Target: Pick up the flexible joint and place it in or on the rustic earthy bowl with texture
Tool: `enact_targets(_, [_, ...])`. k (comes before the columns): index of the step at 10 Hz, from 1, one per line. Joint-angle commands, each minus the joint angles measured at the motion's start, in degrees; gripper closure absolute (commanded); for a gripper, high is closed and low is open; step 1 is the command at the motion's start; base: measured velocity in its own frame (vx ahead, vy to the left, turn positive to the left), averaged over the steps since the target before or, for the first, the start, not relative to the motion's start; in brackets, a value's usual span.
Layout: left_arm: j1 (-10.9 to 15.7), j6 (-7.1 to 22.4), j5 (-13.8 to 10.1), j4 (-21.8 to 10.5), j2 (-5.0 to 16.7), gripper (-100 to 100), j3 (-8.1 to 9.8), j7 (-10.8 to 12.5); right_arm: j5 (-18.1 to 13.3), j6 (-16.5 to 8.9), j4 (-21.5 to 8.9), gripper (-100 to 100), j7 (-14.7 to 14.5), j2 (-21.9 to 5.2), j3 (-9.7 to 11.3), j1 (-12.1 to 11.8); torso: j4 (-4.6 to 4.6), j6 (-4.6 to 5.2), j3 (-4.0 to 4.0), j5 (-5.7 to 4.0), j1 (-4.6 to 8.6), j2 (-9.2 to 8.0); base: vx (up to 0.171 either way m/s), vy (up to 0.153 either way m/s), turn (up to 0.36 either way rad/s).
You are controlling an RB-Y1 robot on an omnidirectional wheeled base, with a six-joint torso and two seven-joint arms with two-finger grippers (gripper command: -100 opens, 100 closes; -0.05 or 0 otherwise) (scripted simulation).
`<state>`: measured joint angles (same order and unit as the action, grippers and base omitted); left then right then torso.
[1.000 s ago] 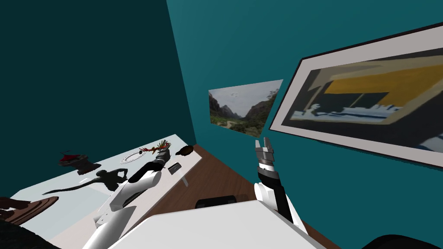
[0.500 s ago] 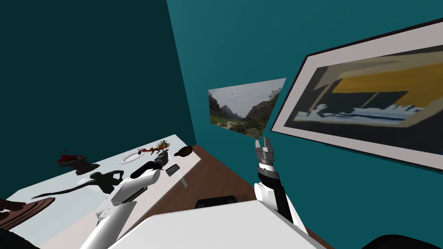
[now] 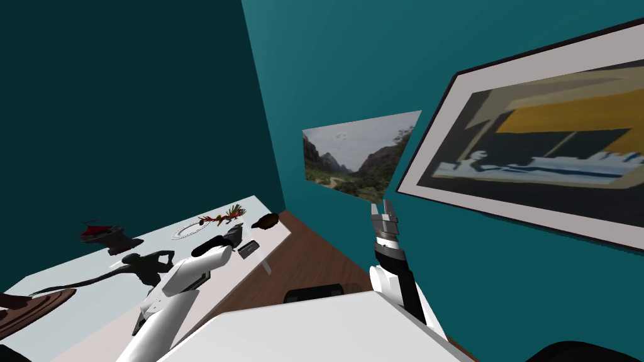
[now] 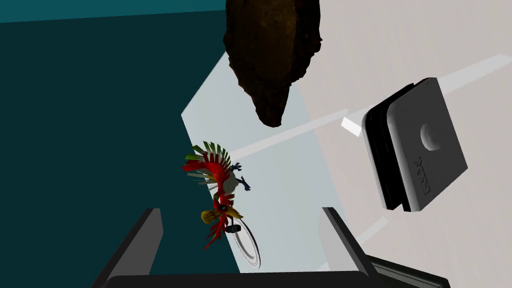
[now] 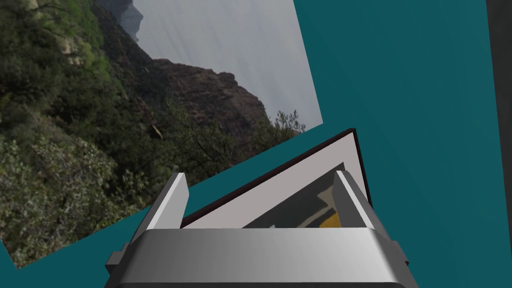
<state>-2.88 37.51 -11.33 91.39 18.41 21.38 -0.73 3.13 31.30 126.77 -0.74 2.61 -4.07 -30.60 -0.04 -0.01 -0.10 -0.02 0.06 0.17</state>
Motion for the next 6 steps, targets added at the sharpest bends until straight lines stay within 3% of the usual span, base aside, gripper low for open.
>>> enact_targets(1, [1.1, 2.9, 0.3, -2.0, 0.2, -100, 0.43, -0.1, 0.0, 0.0, 0.0, 0, 0.0, 0.0, 0.0, 0.0, 0.00, 0.00, 0.00, 0.00, 0.00, 0.00, 0.047, -0.029, 0.035])
enact_targets(2, [2.3, 4.8, 0.7, -3.5, 0.4, -100, 1.35, -0.3, 0.0, 0.0, 0.0, 0, 0.0, 0.0, 0.0, 0.0, 0.00, 0.01, -0.01, -0.01, 0.01, 0.00, 0.064, -0.031, 0.049])
enact_targets(6, [3.5, 10.9, 1.1, -7.2, 0.7, -100, 2.24, -0.5, 0.0, 0.0, 0.0, 0, 0.0, 0.0, 0.0, 0.0, 0.00, 0.01, 0.00, 0.00, 0.02, -0.01, 0.045, -0.028, 0.023])
